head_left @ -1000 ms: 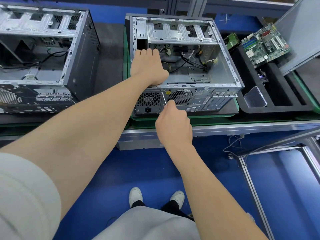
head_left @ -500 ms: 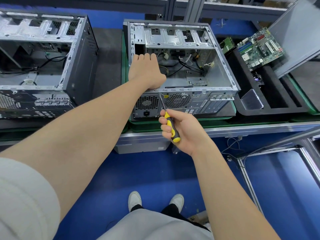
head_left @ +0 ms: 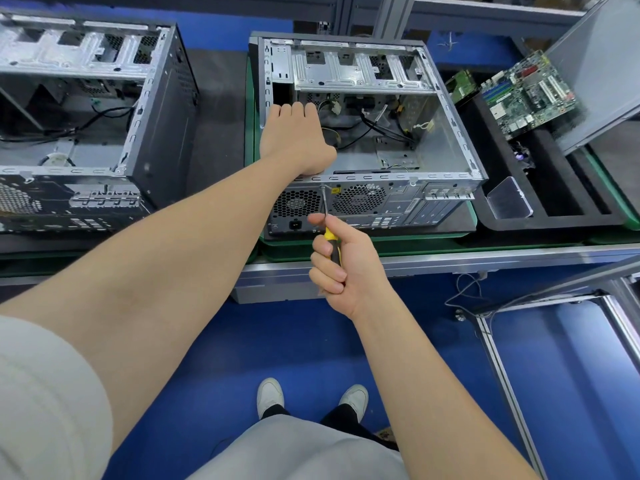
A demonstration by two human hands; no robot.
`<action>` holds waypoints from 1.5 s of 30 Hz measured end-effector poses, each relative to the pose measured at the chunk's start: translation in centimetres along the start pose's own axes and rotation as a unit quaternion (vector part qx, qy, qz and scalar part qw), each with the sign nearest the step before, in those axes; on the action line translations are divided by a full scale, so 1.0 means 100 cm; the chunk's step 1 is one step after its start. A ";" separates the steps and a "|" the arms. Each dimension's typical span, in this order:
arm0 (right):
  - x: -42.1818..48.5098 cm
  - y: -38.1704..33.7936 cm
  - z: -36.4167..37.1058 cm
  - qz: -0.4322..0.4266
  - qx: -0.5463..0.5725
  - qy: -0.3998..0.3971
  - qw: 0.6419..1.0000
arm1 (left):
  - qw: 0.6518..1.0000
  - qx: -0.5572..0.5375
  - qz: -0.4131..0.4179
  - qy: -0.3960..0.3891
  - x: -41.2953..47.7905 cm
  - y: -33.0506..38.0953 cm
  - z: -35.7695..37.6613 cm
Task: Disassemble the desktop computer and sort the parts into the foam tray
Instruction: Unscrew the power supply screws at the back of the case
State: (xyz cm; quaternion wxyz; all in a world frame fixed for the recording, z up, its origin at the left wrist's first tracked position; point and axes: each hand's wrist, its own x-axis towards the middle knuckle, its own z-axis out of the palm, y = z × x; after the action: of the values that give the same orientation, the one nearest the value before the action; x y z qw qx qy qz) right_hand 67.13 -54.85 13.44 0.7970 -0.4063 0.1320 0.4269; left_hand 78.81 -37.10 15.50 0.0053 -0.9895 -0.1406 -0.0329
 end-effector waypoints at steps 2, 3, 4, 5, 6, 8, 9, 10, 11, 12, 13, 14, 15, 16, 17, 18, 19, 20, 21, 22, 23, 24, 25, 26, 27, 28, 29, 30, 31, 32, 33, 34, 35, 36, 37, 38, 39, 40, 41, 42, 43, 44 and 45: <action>0.000 0.002 0.003 -0.073 -0.149 0.070 0.984 | 1.000 0.001 0.000 0.000 0.000 0.000 0.000; 0.000 0.003 0.004 -0.120 -0.246 0.113 0.955 | 1.000 0.001 0.000 0.001 0.000 0.000 0.000; -0.001 0.003 0.005 -0.173 -0.352 0.157 0.906 | 1.000 0.001 0.000 0.002 0.000 0.000 0.001; -0.001 0.002 0.006 -0.226 -0.457 0.192 0.838 | 1.000 0.000 0.000 0.003 0.000 0.000 0.001; -0.001 0.003 0.005 -0.268 -0.544 0.218 0.764 | 1.000 0.000 0.000 0.003 0.000 0.001 0.001; -0.001 0.007 0.006 -0.301 -0.656 0.261 0.641 | 1.000 0.001 0.001 0.004 0.001 0.000 0.002; -0.001 0.010 0.006 -0.307 -0.679 0.276 0.607 | 1.000 0.001 0.001 0.004 0.001 0.000 0.002; -0.001 0.011 0.006 -0.316 -0.682 0.282 0.596 | 1.000 0.001 0.000 0.004 0.001 0.000 0.002; 0.001 0.010 0.005 -0.323 -0.672 0.278 0.605 | 1.000 0.001 0.000 0.003 0.002 0.000 0.002; 0.001 0.007 0.004 -0.324 -0.652 0.269 0.630 | 1.000 0.001 -0.001 0.002 0.001 0.000 0.002; 0.002 0.002 0.002 -0.314 -0.626 0.260 0.665 | 1.000 0.001 0.000 0.001 0.002 0.000 0.002; 0.002 -0.004 0.002 -0.287 -0.589 0.253 0.712 | 1.000 0.000 0.000 0.000 0.002 -0.001 0.002; 0.002 -0.009 0.002 -0.242 -0.532 0.246 0.773 | 1.000 -0.001 0.000 0.000 0.001 -0.001 0.002; 0.001 -0.013 0.001 -0.181 -0.453 0.229 0.842 | 1.000 -0.002 0.001 0.000 0.001 -0.001 0.001; 0.000 -0.016 0.000 -0.117 -0.365 0.199 0.902 | 1.000 -0.003 0.002 -0.001 0.001 -0.002 0.001; -0.001 -0.019 -0.001 -0.064 -0.290 0.162 0.941 | 1.000 -0.005 0.002 0.000 0.001 -0.002 0.002; -0.002 -0.022 -0.003 -0.028 -0.231 0.121 0.965 | 1.000 -0.006 0.003 0.001 0.001 -0.002 0.001; -0.004 -0.025 -0.004 -0.004 -0.181 0.079 0.980 | 1.000 -0.007 0.004 0.002 0.001 -0.002 0.001; -0.005 -0.027 -0.006 0.014 -0.136 0.039 0.990 | 1.000 -0.008 0.005 0.002 0.001 -0.002 0.001; -0.007 -0.027 -0.007 0.033 -0.091 0.003 0.995 | 1.000 -0.009 0.005 0.003 0.001 -0.002 0.001; -0.008 -0.025 -0.008 0.053 -0.040 -0.032 0.997 | 1.000 -0.009 0.005 0.004 0.001 -0.002 0.001; -0.010 -0.023 -0.009 0.074 0.018 -0.065 0.995 | 1.000 -0.009 0.005 0.004 0.001 -0.002 0.002; -0.010 -0.019 -0.009 0.091 0.080 -0.095 0.988 | 1.000 -0.010 0.006 0.003 0.002 -0.002 0.002; -0.011 -0.015 -0.008 0.102 0.135 -0.116 0.979 | 1.000 -0.009 0.006 0.003 0.002 -0.002 0.003; -0.010 -0.012 -0.007 0.107 0.175 -0.125 0.971 | 1.000 -0.009 0.006 0.003 0.002 -0.003 0.003; -0.009 -0.010 -0.006 0.108 0.204 -0.124 0.965 | 1.000 -0.009 0.005 0.004 0.002 -0.003 0.003; -0.007 -0.009 -0.005 0.105 0.217 -0.117 0.963 | 1.000 -0.009 0.005 0.004 0.002 -0.003 0.003; -0.006 -0.008 -0.004 0.097 0.213 -0.105 0.967 | 1.000 -0.009 0.005 0.005 0.002 -0.003 0.003; -0.004 -0.008 -0.002 0.084 0.187 -0.086 0.975 | 1.000 -0.009 0.005 0.005 0.002 -0.002 0.003; -0.004 -0.007 -0.001 0.067 0.146 -0.063 0.985 | 1.000 -0.008 0.004 0.006 0.002 -0.002 0.003; -0.003 -0.006 0.000 0.045 0.093 -0.036 0.994 | 1.000 -0.007 0.003 0.007 0.002 -0.002 0.003; -0.003 -0.005 0.001 0.018 0.030 -0.006 0.999 | 1.000 -0.006 0.002 0.009 0.002 -0.002 0.002; -0.003 -0.005 0.001 -0.018 -0.048 0.031 0.998 | 1.000 -0.005 0.002 0.011 0.002 -0.001 0.002; -0.003 -0.004 0.002 -0.064 -0.145 0.073 0.985 | 1.000 -0.004 0.001 0.012 0.002 -0.001 0.002; -0.003 -0.003 0.003 -0.121 -0.259 0.117 0.951 | 1.000 -0.004 0.001 0.012 0.001 -0.001 0.002; -0.004 -0.002 0.004 -0.183 -0.378 0.159 0.893 | 1.000 -0.005 0.000 0.013 0.001 -0.001 0.003; -0.004 0.000 0.005 -0.239 -0.491 0.192 0.816 | 1.000 -0.005 0.000 0.013 0.002 0.000 0.003; -0.004 0.003 0.006 -0.278 -0.582 0.217 0.733 | 1.000 -0.004 0.000 0.014 0.002 0.000 0.003; -0.004 0.006 0.008 -0.295 -0.651 0.242 0.657 | 1.000 -0.003 -0.001 0.013 0.002 0.000 0.003; -0.004 0.009 0.010 -0.303 -0.690 0.261 0.603 | 1.000 -0.003 -0.001 0.012 0.002 -0.001 0.003; -0.003 0.011 0.010 -0.312 -0.702 0.273 0.578 | 1.000 -0.002 -0.001 0.012 0.002 -0.001 0.003; -0.001 0.012 0.008 -0.319 -0.698 0.281 0.577 | 1.000 -0.003 0.000 0.013 0.002 -0.001 0.003; 0.001 0.011 0.006 -0.323 -0.678 0.280 0.598 | 1.000 -0.004 0.001 0.012 0.001 -0.001 0.003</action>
State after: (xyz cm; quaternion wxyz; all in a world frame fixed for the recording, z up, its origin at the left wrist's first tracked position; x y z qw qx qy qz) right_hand 66.26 -54.01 13.17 0.3020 -0.9455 -0.1184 -0.0269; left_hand 78.92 -36.93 15.24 0.0027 -0.9892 -0.1391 -0.0457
